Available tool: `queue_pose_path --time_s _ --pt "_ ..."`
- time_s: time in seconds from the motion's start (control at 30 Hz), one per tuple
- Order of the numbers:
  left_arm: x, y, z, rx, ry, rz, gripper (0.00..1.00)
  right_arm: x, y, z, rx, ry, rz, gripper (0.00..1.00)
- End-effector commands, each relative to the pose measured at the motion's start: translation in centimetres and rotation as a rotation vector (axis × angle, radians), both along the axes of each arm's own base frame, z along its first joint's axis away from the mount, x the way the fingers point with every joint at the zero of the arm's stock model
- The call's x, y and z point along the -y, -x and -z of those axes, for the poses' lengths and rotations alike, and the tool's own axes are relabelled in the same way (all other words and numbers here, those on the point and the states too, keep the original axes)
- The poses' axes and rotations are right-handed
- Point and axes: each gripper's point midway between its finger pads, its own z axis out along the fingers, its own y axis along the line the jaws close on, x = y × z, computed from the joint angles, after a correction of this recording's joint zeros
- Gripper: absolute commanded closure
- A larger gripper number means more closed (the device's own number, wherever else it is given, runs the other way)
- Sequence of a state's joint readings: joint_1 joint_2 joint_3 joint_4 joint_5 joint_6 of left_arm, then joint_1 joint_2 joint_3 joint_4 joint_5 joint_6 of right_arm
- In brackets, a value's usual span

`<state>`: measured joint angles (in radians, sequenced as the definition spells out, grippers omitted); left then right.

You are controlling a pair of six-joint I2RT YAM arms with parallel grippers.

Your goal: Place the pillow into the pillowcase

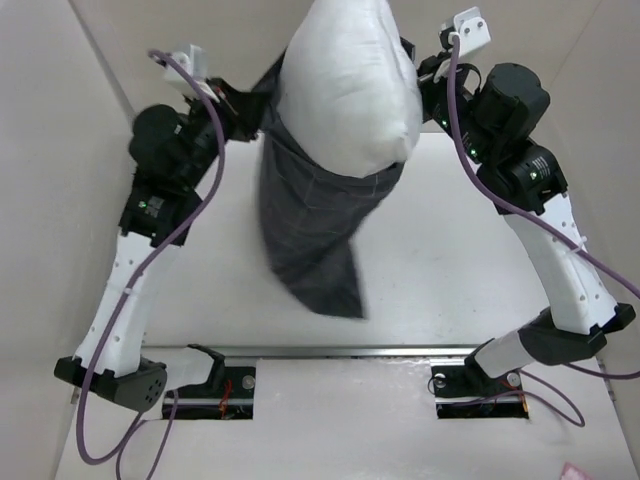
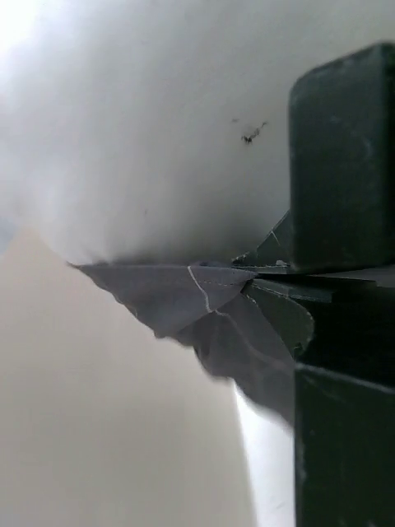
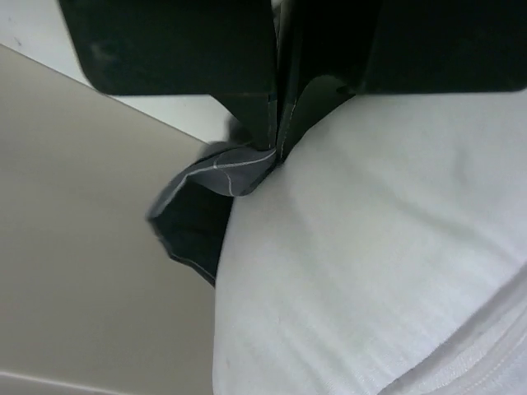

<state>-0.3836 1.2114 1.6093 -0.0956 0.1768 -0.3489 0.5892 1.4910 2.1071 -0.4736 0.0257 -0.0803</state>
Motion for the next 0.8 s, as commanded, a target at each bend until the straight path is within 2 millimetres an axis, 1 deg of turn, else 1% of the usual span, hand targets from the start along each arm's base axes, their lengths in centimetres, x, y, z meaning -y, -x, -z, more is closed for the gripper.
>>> queue_pose_path --time_s 0.0,0.03,0.07,0.1,0.13,0.17,0.2,0.23,0.27,0.3,0.33,0.37,0.4,0.43,0.47,0.5,0.53,0.57,0.6,0.63,0.67,0.7,0.73,0.77 --pt "-2.0 0.8 -8.7 0.218 -0.005 -0.089 1.00 2.3 1.6 -2.9 0.113 -0.048 0.082 1.00" --pt "-2.6 -0.6 -8.7 0.188 -0.016 -0.148 1.00 1.9 2.9 -3.9 0.154 -0.065 0.048 1.00" --pt "-2.9 -1.7 -8.6 0.149 -0.025 -0.184 1.00 1.8 3.8 -4.1 0.174 -0.078 0.026 1.00" --pt "-3.6 -0.4 -11.9 0.202 -0.020 -0.191 1.00 3.6 6.0 -6.3 0.244 -0.113 0.031 1.00" --pt "-2.1 -0.6 -10.6 0.164 -0.070 -0.115 1.00 4.3 7.2 -7.9 0.303 -0.141 0.025 1.00" --pt "-1.2 0.9 -11.7 0.209 -0.064 -0.051 1.00 5.3 7.9 -8.6 0.329 -0.155 0.051 1.00" --pt "-0.9 2.4 -12.4 0.257 -0.056 -0.008 1.00 6.3 8.5 -9.6 0.362 -0.171 0.079 1.00" --pt "-0.9 5.0 -13.5 0.342 -0.016 0.016 1.00 8.0 9.8 -11.3 0.429 -0.199 0.117 1.00" --pt "-2.3 5.1 -13.7 0.348 0.011 -0.055 1.00 9.5 10.1 -12.0 0.445 -0.225 0.180 1.00" --pt "-3.6 4.9 -13.6 0.352 0.010 -0.125 1.00 10.2 10.3 -12.5 0.462 -0.232 0.208 1.00" --pt "-5.0 4.7 -14.0 0.341 0.033 -0.201 1.00 11.3 11.0 -13.3 0.484 -0.238 0.236 1.00" --pt "-5.6 2.2 -12.3 0.260 0.015 -0.267 1.00 11.6 11.3 -14.0 0.501 -0.240 0.242 1.00" --pt "-4.7 1.1 -11.5 0.225 -0.024 -0.230 1.00 11.5 11.1 -14.6 0.520 -0.237 0.251 1.00" --pt "-3.6 2.0 -13.5 0.254 -0.020 -0.155 1.00 9.5 8.4 -13.8 0.486 -0.205 0.247 1.00" --pt "-0.1 -1.2 -9.5 0.140 -0.102 -0.054 1.00 8.0 6.0 -11.8 0.401 -0.119 0.253 1.00" --pt "2.9 -0.3 -9.1 0.142 -0.138 0.082 1.00 7.3 4.1 -10.8 0.343 -0.080 0.280 1.00" --pt "4.2 0.3 -9.2 0.148 -0.150 0.128 1.00 8.0 4.4 -12.9 0.357 -0.106 0.304 1.00" --pt "4.9 1.1 -9.8 0.165 -0.151 0.153 1.00 6.1 1.4 -10.7 0.290 -0.047 0.315 1.00" --pt "4.0 2.5 -11.8 0.226 -0.114 0.098 1.00 6.4 1.8 -10.2 0.263 -0.019 0.312 1.00" --pt "2.5 2.7 -12.8 0.261 -0.077 0.027 1.00 5.2 1.4 -8.9 0.244 -0.002 0.265 1.00" --pt "1.2 2.6 -13.3 0.292 -0.039 -0.043 1.00 7.4 5.1 -10.9 0.313 -0.057 0.245 1.00" --pt "-0.1 1.0 -12.2 0.286 -0.014 -0.153 1.00 8.5 7.3 -14.0 0.452 -0.176 0.236 1.00" --pt "-1.1 -0.5 -11.5 0.249 -0.030 -0.212 1.00 8.7 7.7 -13.5 0.483 -0.186 0.233 1.00" --pt "-1.3 -2.2 -10.7 0.204 -0.063 -0.234 1.00 8.5 7.2 -12.3 0.467 -0.178 0.242 1.00"
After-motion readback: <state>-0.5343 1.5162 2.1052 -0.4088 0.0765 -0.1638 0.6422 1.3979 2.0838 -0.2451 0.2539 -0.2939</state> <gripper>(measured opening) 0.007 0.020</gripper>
